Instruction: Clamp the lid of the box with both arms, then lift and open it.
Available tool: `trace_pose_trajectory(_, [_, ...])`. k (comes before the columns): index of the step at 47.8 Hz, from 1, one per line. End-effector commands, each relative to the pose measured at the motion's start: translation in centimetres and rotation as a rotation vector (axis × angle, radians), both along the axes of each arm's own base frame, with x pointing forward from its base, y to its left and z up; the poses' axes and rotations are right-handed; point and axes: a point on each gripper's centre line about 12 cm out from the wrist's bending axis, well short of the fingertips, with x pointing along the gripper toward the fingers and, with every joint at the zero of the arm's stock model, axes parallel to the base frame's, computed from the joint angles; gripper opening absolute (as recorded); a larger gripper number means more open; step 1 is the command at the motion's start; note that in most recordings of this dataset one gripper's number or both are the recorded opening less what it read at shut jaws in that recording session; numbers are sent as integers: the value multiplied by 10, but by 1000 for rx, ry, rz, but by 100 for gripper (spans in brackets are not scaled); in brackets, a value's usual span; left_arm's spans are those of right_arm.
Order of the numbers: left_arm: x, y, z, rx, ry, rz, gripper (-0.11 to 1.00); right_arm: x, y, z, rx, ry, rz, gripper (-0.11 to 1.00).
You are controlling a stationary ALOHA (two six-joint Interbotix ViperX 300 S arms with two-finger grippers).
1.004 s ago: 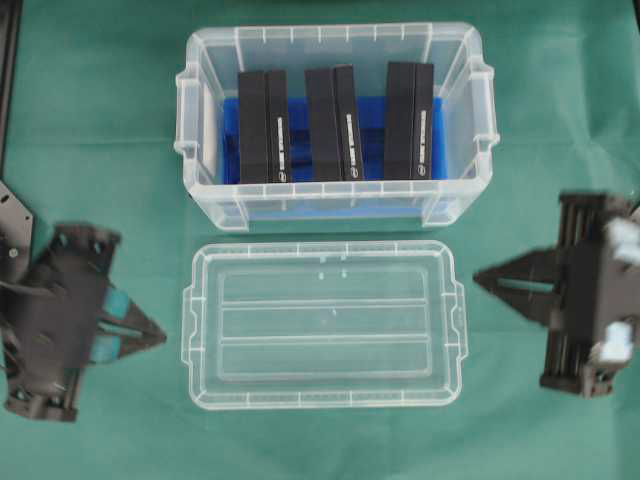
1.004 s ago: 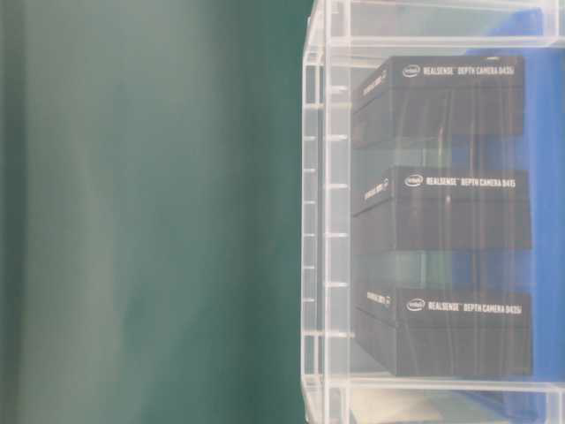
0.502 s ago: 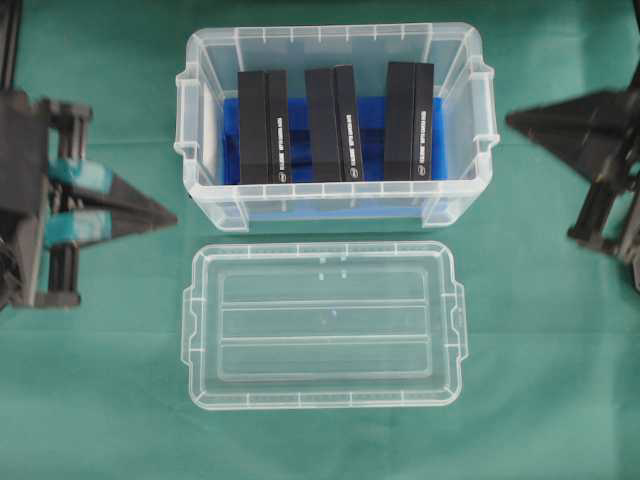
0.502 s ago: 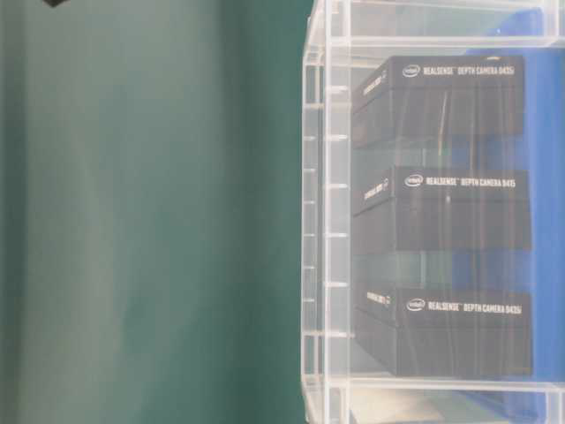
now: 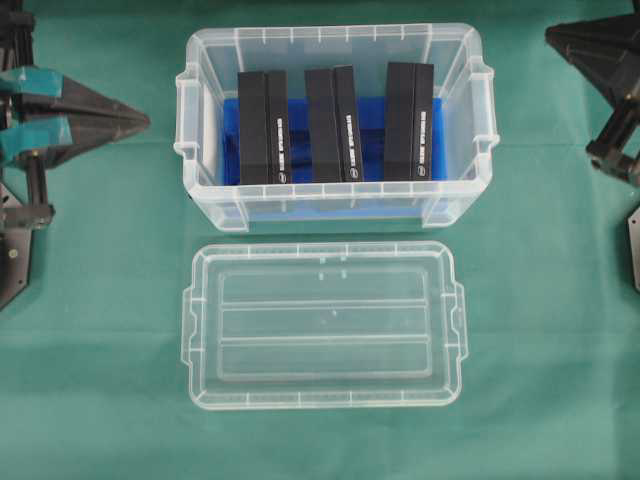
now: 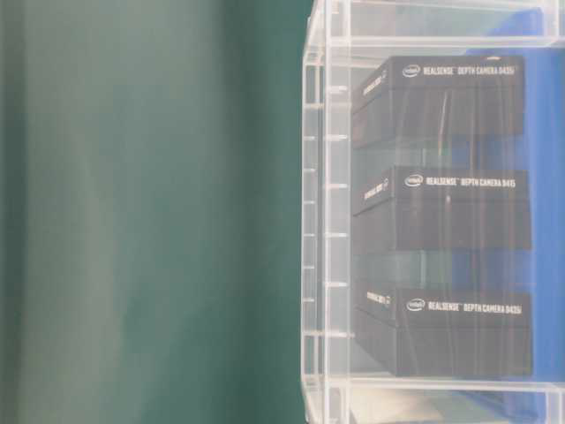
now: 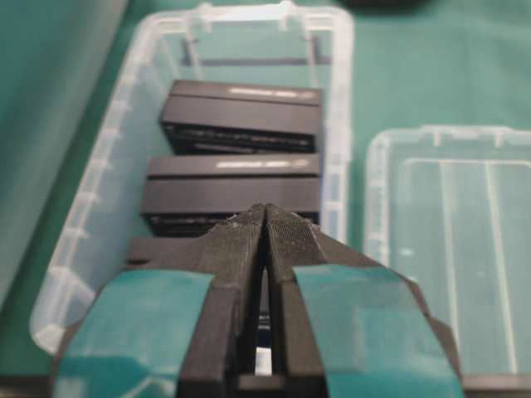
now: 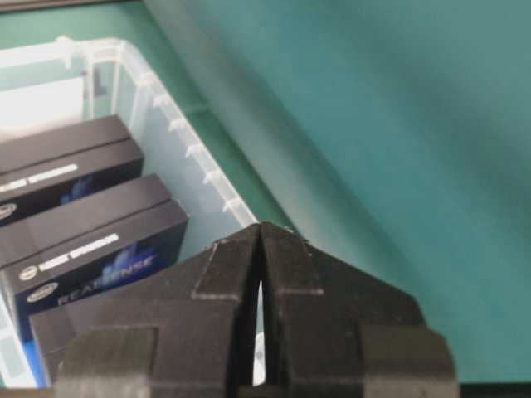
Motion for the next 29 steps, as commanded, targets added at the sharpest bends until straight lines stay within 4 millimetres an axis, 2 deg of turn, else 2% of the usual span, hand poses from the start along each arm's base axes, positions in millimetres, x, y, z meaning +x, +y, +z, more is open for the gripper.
trace_pose_trajectory(1, [-2, 3, 7, 6, -45, 8, 1, -1, -1, 4, -8, -25, 12, 0])
trace_pose_trajectory(15, [-6, 3, -2, 3, -61, 2, 1, -5, -4, -10, -10, -18, 23, 0])
trace_pose_trajectory(29, [-4, -1, -37, -4, -101, -44, 1, -3, -4, -46, 35, 11, 48, 0])
